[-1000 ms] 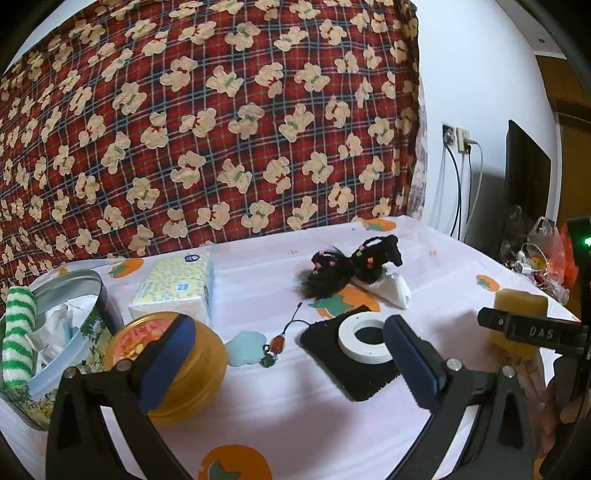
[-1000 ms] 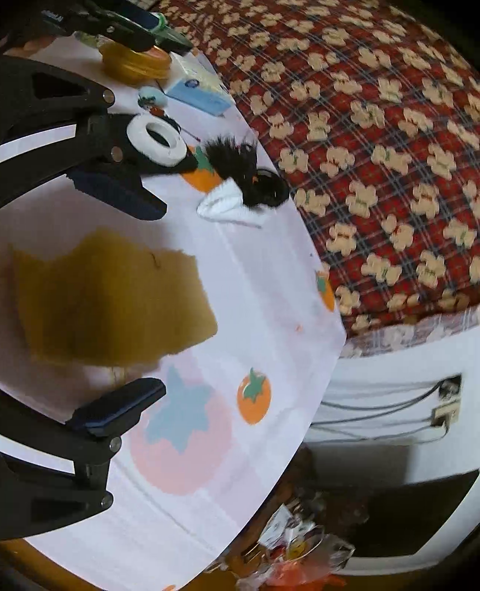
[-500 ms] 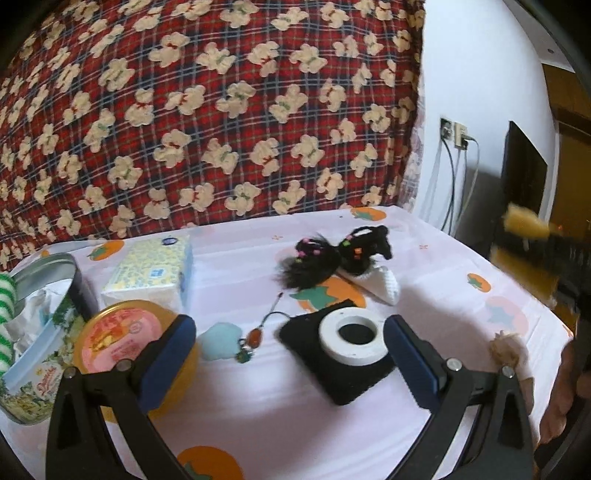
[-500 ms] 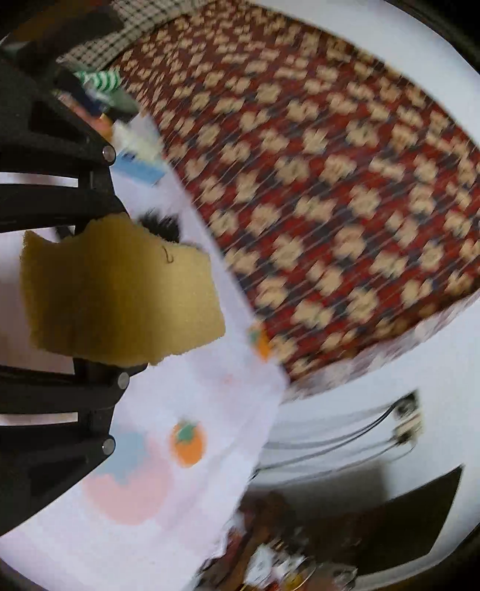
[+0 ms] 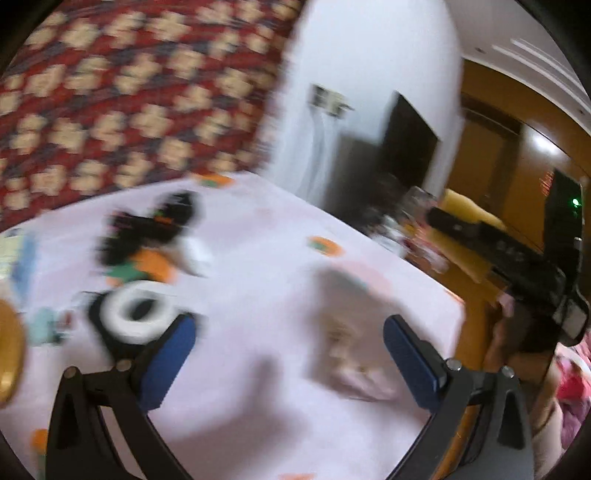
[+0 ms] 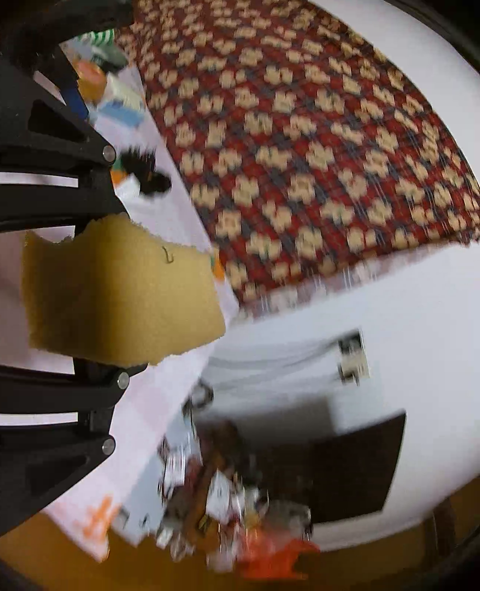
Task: Organize soft objects
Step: 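Grasp the pink cloth with the left gripper while the right gripper holds the sponge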
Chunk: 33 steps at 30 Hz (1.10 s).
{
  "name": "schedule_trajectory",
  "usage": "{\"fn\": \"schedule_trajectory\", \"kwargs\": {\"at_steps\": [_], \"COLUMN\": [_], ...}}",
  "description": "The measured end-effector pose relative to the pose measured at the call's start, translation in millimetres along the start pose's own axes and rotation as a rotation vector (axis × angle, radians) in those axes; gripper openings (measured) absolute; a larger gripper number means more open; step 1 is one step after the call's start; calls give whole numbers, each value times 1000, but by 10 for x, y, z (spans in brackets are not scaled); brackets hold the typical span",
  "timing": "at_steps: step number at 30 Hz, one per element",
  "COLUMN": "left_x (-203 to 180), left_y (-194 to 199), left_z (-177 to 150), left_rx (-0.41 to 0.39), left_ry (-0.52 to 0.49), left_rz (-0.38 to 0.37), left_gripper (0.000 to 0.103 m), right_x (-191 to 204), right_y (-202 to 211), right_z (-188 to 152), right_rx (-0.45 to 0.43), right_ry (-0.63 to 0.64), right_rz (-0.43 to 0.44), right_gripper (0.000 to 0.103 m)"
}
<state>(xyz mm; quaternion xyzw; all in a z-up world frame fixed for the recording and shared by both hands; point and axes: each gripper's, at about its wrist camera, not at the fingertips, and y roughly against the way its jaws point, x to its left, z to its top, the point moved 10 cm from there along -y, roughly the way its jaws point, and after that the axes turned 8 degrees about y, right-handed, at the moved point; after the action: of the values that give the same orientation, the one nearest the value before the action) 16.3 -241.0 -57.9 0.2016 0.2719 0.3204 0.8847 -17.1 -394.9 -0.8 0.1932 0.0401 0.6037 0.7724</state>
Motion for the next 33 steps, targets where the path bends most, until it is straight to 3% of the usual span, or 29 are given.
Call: {"fn": "schedule_trajectory", "kwargs": {"at_steps": [3, 5, 9, 12, 14, 15, 19, 21, 27, 33], "left_x": [-292, -441, -498, -587, -638, -623, -555, -476, -304, 27], "left_y": [-223, -393, -681, -719, -710, -702, -674, -651, -398, -184], "left_z": [-104, -198, -440, -488, -500, -487, -427, -395, -255, -97], "left_rx": [70, 126, 243, 214, 191, 184, 177, 169, 90, 29], "left_ry": [-19, -38, -52, -149, -181, -179, -106, -48, -13, 5], "left_rz": [-16, -7, 60, 115, 115, 107, 49, 24, 34, 132], "left_gripper": [102, 97, 67, 63, 49, 34, 16, 14, 13, 13], "right_x": [-286, -437, -623, -666, -664, -645, -582, -547, -343, 1], "right_y": [161, 261, 405, 466, 477, 474, 444, 432, 414, 346], "right_z": [-89, -130, -186, -220, -250, -273, -363, -401, -447, -467], "right_rx": [-5, -12, -21, -26, -26, -24, -8, 0, 14, 28], "right_ry": [-2, -8, -17, -22, -23, -22, -24, -30, -13, 22], "right_rz": [-93, -139, -178, -184, -180, -177, -164, -156, -126, -75], "right_gripper": [39, 39, 39, 39, 39, 39, 39, 39, 39, 39]}}
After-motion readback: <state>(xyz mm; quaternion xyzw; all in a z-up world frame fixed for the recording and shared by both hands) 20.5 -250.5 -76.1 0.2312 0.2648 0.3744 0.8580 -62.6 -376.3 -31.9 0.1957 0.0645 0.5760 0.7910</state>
